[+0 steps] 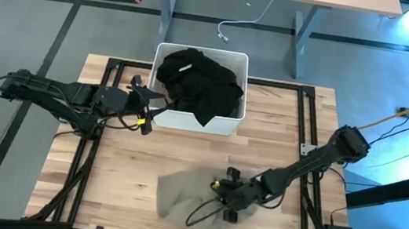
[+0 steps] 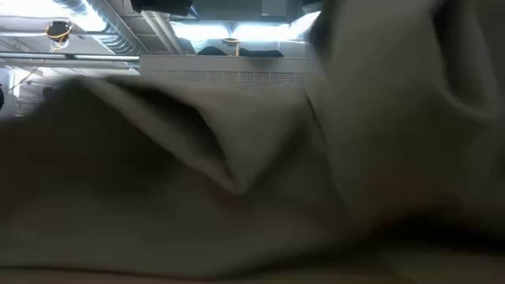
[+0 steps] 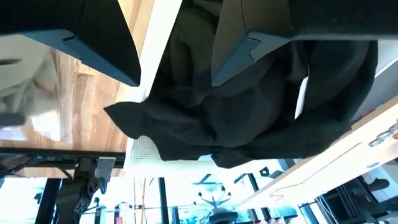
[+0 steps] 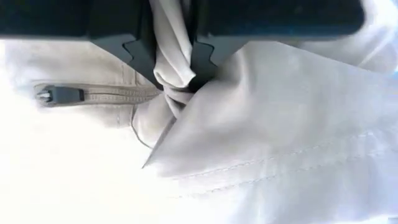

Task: Sort clothes
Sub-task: Put the brown shorts into the white laundry bin

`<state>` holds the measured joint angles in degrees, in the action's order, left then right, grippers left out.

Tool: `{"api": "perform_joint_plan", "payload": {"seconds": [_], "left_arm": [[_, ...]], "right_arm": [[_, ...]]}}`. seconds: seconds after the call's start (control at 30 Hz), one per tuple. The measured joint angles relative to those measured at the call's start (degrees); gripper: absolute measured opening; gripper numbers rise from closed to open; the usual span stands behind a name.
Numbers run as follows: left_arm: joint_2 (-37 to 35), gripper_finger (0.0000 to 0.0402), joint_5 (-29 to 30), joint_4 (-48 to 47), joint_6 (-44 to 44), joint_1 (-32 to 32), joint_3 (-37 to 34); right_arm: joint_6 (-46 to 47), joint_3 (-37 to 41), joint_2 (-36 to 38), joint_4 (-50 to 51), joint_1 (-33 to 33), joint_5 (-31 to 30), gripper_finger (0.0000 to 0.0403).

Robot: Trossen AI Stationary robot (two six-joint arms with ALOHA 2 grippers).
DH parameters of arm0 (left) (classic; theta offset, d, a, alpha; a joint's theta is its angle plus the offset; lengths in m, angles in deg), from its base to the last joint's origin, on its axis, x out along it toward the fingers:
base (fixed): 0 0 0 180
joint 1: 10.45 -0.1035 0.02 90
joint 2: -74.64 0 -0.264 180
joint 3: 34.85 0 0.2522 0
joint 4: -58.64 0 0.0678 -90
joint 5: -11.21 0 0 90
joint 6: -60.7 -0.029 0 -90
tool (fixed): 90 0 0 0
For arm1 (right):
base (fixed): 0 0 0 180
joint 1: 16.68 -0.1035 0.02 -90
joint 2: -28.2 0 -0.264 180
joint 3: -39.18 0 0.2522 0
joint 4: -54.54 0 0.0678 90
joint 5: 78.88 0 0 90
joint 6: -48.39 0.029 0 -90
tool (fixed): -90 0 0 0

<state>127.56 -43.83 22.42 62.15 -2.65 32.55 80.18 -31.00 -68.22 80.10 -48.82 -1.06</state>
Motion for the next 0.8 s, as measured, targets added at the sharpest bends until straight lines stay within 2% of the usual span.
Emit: {"api": "perform_joint_plan", "payload": {"seconds": [0.17, 0.37, 0.47, 0.57, 0.67, 0.8], "left_arm": [[0.0, 0.0194, 0.0, 1.1, 1.7, 0.0, 0.0], [0.0, 0.0194, 0.1, 3.3, 1.9, 0.0, 0.0], [0.0, 0.0194, 0.2, 5.9, 1.1, 0.0, 0.0], [-0.1, 0.0194, 0.3, 8.0, 0.2, 0.0, 0.0], [-0.6, 0.0194, 0.3, 8.1, -1.5, -1.2, 0.6], [-2.2, 0.0194, 1.0, 8.2, -2.0, -3.4, 2.5]], "right_arm": [[-10.3, -10.6, 4.2, 4.3, 0.4, -5.2, 0.0045], [-22.9, -29.6, 6.5, 14.9, 2.5, -15.7, 0.0045], [-31.7, -39.1, 6.5, 17.3, 5.5, -21.9, 0.0045], [-40.6, -46.4, 6.6, 15.1, 10.4, -26.5, 0.0045], [-47.8, -51.5, 6.6, 12.3, 17.2, -27.0, 0.0045], [-50.9, -52.7, 6.6, 6.6, 27.1, -22.2, 0.0045]]}}
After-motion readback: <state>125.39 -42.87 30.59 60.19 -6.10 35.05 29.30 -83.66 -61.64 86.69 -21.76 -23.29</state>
